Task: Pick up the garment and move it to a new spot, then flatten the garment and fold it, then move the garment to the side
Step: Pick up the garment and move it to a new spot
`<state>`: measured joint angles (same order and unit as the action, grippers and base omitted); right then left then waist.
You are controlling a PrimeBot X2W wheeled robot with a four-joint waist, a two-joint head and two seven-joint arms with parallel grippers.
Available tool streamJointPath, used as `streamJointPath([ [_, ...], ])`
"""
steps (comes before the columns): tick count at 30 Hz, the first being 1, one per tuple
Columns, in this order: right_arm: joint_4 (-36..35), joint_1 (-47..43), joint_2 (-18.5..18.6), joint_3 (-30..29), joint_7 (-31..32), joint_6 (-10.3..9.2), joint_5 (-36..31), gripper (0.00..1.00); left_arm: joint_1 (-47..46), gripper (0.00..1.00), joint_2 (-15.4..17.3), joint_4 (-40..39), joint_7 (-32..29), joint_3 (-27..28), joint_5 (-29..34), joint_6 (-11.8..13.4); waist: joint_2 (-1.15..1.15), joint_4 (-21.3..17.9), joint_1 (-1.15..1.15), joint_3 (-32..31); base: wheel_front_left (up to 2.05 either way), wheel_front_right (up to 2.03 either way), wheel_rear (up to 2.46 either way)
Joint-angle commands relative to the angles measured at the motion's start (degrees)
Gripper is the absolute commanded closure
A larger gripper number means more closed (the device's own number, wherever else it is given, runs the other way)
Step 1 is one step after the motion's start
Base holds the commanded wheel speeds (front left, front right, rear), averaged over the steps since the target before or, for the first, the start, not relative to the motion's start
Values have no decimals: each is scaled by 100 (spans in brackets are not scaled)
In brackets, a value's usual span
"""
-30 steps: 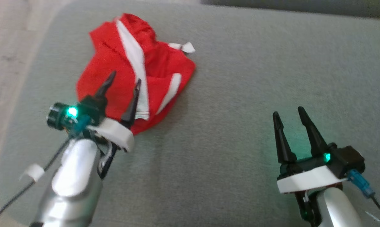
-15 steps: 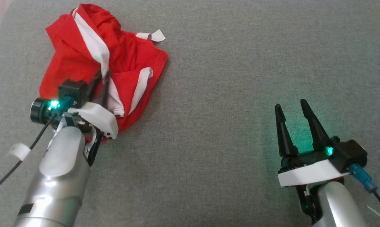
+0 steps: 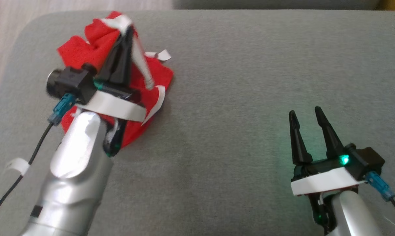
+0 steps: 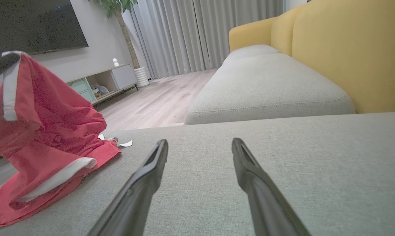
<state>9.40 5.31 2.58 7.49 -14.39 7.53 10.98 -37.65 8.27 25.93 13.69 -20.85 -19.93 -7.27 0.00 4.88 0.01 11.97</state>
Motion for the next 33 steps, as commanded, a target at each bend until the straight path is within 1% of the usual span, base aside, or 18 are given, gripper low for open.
streamJointPath([
  [1, -162, 42, 30, 171, -61, -4, 45, 0, -156, 100, 116, -347, -23, 91, -104, -19, 0, -164, -1, -110, 0, 0, 0],
  [3, -183, 53, 30, 194, -61, -4, 81, 0, -168, 100, 80, -744, -216, -102, -293, -20, 0, -328, -1, -151, 0, 0, 0],
  [7, -246, 117, 30, 295, -61, -4, 185, 0, -263, 100, -54, -1356, -695, -394, -634, -21, 0, -793, -1, -146, 0, 0, 0],
  [10, -305, 182, 30, 435, -61, -4, 286, 0, -464, 100, -132, -1574, -944, -602, -623, -19, 0, -1209, -1, -80, 0, 0, 0],
  [14, -392, 245, 30, 618, -61, -4, 478, 0, -790, 100, -315, -1540, -1112, -817, -611, 30, 0, -1770, -1, 73, 0, 0, 0],
  [18, -487, 296, 30, 845, -61, -4, 665, 0, -1125, 100, -469, -1302, -1130, -1063, -691, 99, 0, -2326, -1, 271, 0, 0, 0],
  [21, -563, 326, 30, 960, -61, -4, 787, 0, -1341, 100, -517, -1045, -1031, -1272, -780, 146, 0, -2639, -1, 413, 0, 0, 0],
  [23, -612, 327, 30, 993, -61, -4, 859, 0, -1455, 100, -530, -868, -955, -1480, -854, 137, 0, -2778, -1, 502, 0, 0, 0],
  [24, -629, 324, 30, 1006, -61, -4, 893, 0, -1492, 66, -533, -778, -915, -1598, -900, 136, 0, -2834, -1, 542, 0, 0, 0],
  [25, -644, 323, 30, 1017, -61, -4, 916, 0, -1509, 9, -535, -684, -900, -1728, -981, 144, 0, -2871, -1, 569, 0, 0, 0],
  [26, -657, 320, 30, 1026, -61, -4, 930, 0, -1525, 0, -535, -581, -923, -1885, -1043, 149, 0, -2895, -1, 597, 0, 0, 0],
  [28, -684, 316, 30, 1012, -61, -4, 949, 0, -1565, 0, -537, -409, -911, -2164, -1100, 166, 0, -2892, -1, 643, 0, 0, 0],
  [29, -684, 316, 30, 1012, -61, -4, 949, 0, -1565, 0, -537, -409, -911, -2164, -1100, 166, 0, -2892, -1, 643, 0, 0, 0],
  [30, -697, 313, 30, 991, -61, -4, 956, 0, -1561, 0, -537, -331, -905, -2281, -1145, 173, 0, -2870, -1, 661, 0, 0, 0],
  [33, -714, 310, 30, 915, -61, -4, 956, 0, -1545, 0, -537, -85, -851, -2570, -1189, 185, 0, -2723, -1, 673, 0, 0, 0],
])
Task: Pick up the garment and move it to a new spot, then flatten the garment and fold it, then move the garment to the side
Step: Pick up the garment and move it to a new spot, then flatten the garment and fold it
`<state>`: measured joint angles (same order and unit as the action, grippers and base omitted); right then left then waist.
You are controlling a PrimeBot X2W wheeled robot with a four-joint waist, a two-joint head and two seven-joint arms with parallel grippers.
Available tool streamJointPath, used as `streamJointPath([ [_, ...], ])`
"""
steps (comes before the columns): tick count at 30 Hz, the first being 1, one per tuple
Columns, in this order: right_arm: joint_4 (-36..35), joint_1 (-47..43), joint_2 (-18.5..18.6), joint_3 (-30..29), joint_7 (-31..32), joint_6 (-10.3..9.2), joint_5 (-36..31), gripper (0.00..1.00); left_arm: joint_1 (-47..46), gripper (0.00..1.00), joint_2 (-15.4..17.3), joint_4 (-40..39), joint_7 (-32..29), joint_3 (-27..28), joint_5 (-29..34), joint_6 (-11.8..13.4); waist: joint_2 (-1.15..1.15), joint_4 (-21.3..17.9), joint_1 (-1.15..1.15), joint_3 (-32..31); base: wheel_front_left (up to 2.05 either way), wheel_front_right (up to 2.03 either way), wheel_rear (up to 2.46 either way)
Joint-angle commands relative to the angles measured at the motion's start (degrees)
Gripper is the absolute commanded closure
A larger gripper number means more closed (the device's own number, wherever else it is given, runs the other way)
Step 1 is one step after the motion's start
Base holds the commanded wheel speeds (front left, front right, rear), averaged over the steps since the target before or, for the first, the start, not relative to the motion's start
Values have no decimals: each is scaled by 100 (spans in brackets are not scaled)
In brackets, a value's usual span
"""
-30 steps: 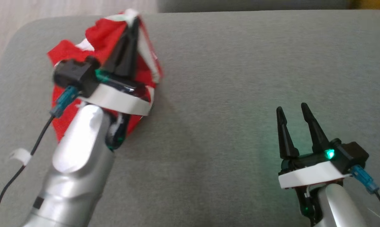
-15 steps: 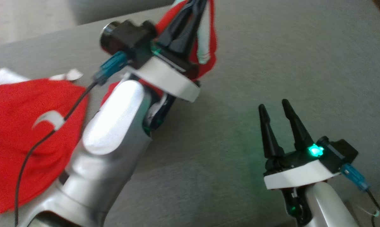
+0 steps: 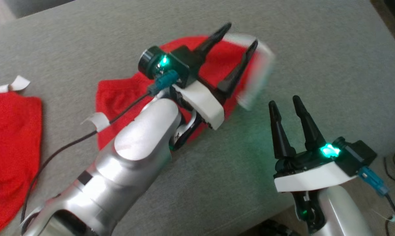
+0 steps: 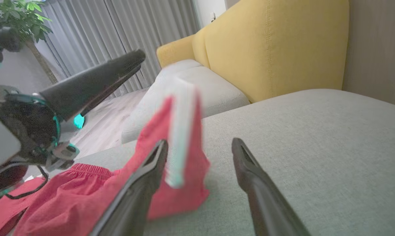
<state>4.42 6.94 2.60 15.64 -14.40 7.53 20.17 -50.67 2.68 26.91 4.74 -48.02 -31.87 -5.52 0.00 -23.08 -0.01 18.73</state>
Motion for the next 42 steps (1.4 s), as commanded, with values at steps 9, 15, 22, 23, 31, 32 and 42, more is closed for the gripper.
streamJointPath([
  [9, -134, 196, 28, -193, -60, -4, -149, 0, -248, 0, 31, 406, 387, -163, -5, 65, 0, 866, 1, -179, 0, 0, 0],
  [15, -55, 124, 28, -525, -60, -4, -358, 0, -33, 0, 395, 507, 854, 130, 64, 369, 0, 1584, 1, -503, 0, 0, 0],
  [22, 28, -43, 28, -869, -60, -4, -561, 0, 1066, 0, 1243, -135, 1019, 817, 50, 843, 0, 2297, 1, -844, 0, 0, 0],
  [23, 38, -65, 28, -899, -60, -4, -582, 0, 1291, 0, 1345, -337, 1021, 963, 70, 922, 0, 2365, 1, -879, 0, 0, 0],
  [31, 95, -245, 28, -989, -60, -4, -714, 0, 3434, 0, 1465, -1733, 1025, 2072, 549, 1453, 0, 2664, 1, -1055, 0, 0, 0],
  [32, 101, -255, 28, -985, -60, -4, -727, 0, 3591, 0, 1402, -1817, 1025, 2179, 631, 1473, 0, 2671, 1, -1065, 0, 0, 0],
  [42, 133, -239, 28, -948, -60, -4, -930, 0, 4137, 0, 807, -2007, 1025, 2827, 1160, 1116, 0, 2671, 1, -1058, 0, 0, 0],
])
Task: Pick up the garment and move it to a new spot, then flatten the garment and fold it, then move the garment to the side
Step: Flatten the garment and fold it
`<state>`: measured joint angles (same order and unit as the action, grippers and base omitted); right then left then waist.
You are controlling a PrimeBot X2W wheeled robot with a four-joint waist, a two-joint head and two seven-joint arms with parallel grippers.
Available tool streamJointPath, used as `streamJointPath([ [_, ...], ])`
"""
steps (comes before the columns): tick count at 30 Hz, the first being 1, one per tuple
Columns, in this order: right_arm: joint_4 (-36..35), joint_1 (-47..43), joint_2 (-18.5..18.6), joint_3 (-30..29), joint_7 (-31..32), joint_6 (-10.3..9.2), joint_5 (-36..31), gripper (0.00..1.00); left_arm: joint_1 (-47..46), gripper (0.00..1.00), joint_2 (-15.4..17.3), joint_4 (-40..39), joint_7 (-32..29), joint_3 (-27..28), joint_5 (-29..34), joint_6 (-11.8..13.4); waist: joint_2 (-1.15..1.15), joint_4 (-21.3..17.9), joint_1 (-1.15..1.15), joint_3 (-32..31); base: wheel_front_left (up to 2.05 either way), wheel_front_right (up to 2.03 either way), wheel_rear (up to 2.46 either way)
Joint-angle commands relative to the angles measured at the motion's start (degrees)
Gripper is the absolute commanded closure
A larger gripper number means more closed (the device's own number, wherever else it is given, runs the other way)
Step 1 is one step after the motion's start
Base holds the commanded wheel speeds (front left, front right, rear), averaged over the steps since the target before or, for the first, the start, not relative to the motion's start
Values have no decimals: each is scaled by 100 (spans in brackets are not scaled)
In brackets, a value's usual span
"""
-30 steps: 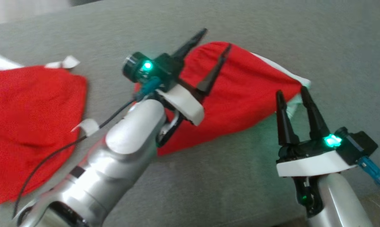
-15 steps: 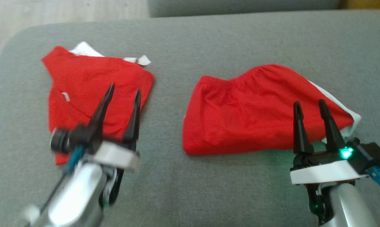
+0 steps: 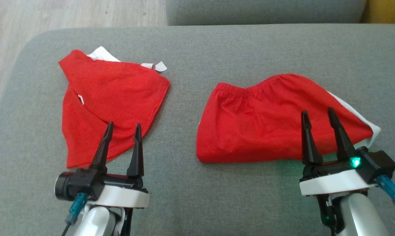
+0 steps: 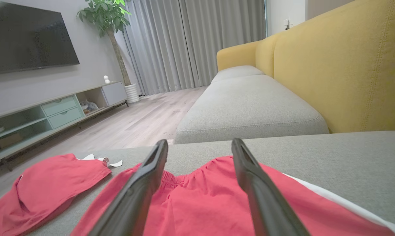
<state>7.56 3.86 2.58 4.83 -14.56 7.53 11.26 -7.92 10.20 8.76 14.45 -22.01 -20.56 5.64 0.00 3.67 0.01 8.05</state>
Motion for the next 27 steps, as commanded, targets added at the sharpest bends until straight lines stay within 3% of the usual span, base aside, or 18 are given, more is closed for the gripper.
streamJointPath([
  [1, -190, 115, 30, 118, -44, -4, -98, 0, -139, 0, 15, -180, 54, 277, 82, -53, 0, -7, -1, 37, 0, 0, 0],
  [6, -59, 637, 30, -130, -44, -4, -449, 0, -206, 0, -156, -65, 54, 480, 286, -305, 0, -5, -1, 233, 0, 0, 0],
  [11, 838, 1475, 30, -663, 49, -4, -970, 0, -291, 0, -330, 134, 54, 556, 435, -533, 0, 70, -1, 406, 0, 0, 0],
  [21, 2767, 2906, 30, -1665, 1345, -4, -2002, 0, -518, 0, -549, 400, 54, 736, 623, -813, 0, 250, -1, 726, 0, 0, 0],
  [27, 3530, 3100, 30, -1654, 1944, -4, -2223, 0, -544, 0, -624, 484, 54, 834, 696, -907, 0, 270, -1, 757, 0, 0, 0],
])
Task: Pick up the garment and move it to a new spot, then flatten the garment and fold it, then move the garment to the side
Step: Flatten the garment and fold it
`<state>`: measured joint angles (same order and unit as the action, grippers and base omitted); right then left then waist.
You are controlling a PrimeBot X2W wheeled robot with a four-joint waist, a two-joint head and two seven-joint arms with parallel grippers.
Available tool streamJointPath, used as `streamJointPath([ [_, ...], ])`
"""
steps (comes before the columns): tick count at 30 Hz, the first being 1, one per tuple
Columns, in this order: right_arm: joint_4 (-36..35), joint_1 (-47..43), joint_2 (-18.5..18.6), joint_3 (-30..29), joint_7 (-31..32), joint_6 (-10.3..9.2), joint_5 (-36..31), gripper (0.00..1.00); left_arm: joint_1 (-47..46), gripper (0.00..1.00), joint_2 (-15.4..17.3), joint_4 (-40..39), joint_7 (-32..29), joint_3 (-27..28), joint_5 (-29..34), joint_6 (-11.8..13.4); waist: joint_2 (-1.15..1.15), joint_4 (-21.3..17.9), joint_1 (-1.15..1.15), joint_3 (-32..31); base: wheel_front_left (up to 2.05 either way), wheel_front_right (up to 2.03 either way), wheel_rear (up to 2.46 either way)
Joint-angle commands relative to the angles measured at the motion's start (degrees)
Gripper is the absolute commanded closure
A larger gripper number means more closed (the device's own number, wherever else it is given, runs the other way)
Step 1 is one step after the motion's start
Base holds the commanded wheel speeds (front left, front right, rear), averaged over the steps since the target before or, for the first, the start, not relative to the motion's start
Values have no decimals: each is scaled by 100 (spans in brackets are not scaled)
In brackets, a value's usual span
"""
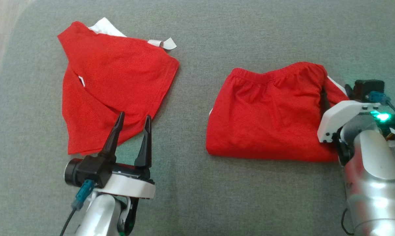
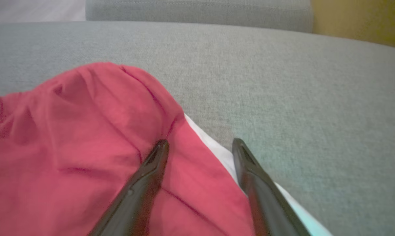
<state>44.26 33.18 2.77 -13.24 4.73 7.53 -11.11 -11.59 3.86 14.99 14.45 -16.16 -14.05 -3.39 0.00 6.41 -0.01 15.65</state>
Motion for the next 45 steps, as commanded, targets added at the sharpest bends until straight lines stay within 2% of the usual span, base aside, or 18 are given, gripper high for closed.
streamJointPath([
  [1, -38, 184, 10, 194, 92, -4, 56, 0, -175, 0, 0, -131, 54, 265, 57, -12, 0, -12, 1, -8, 0, 0, 0],
  [4, 207, 234, 17, 401, 284, -4, 158, 0, -176, 0, -24, -109, 54, 316, 85, -32, 0, -53, 1, -24, 0, 0, 0],
  [5, 266, 262, 32, 472, 314, -4, 205, 9, -180, 0, -30, -106, 54, 332, 95, -38, 0, -67, 1, -27, 0, 0, 0],
  [6, 305, 303, 51, 538, 311, -4, 272, 97, -186, 0, -35, -105, 54, 350, 104, -44, 0, -83, 1, -27, 0, 0, 0],
  [7, 327, 348, 81, 619, 278, -4, 338, 100, -192, 0, -41, -106, 54, 367, 115, -50, 0, -97, 1, -25, 0, 0, 0],
  [14, 211, 684, 406, 886, -143, -4, 757, 100, -192, 0, -66, -102, 54, 428, 160, -91, 0, -142, 1, -77, 0, 0, 0],
  [21, -121, 1211, 930, 563, -628, -4, 842, 100, -149, 0, -86, -136, 54, 496, 141, -111, 0, -83, 1, -181, 0, 0, 0],
  [26, -293, 1803, 1268, 269, -863, -4, 595, 100, -139, 0, -93, -159, 54, 525, 122, -122, 0, 39, 1, -209, 0, 0, 0],
  [32, -537, 2673, 1580, -40, -1213, -4, -60, 100, -119, 0, -97, -207, 55, 512, 13, -97, 0, 216, 1, -270, 0, 0, 0],
  [36, -593, 2942, 1509, 240, -1387, -4, -418, 100, -71, 0, -97, -246, 55, 486, -77, -44, 0, 293, 1, -356, 0, 0, 0],
  [39, -642, 2799, 1306, 509, -1504, -4, -527, 100, -20, 0, -97, -269, 55, 481, -106, -5, 0, 315, 1, -434, 0, 0, 0],
  [42, -746, 2304, 997, 911, -1549, -4, -614, 100, 28, 0, -98, -282, 55, 479, -119, 25, 0, 316, 1, -505, 0, 0, 0],
  [45, -836, 1522, 519, 1452, -1481, -4, -516, 100, 83, 0, -98, -277, 55, 481, -102, 41, 0, 285, 1, -571, 0, 0, 0],
])
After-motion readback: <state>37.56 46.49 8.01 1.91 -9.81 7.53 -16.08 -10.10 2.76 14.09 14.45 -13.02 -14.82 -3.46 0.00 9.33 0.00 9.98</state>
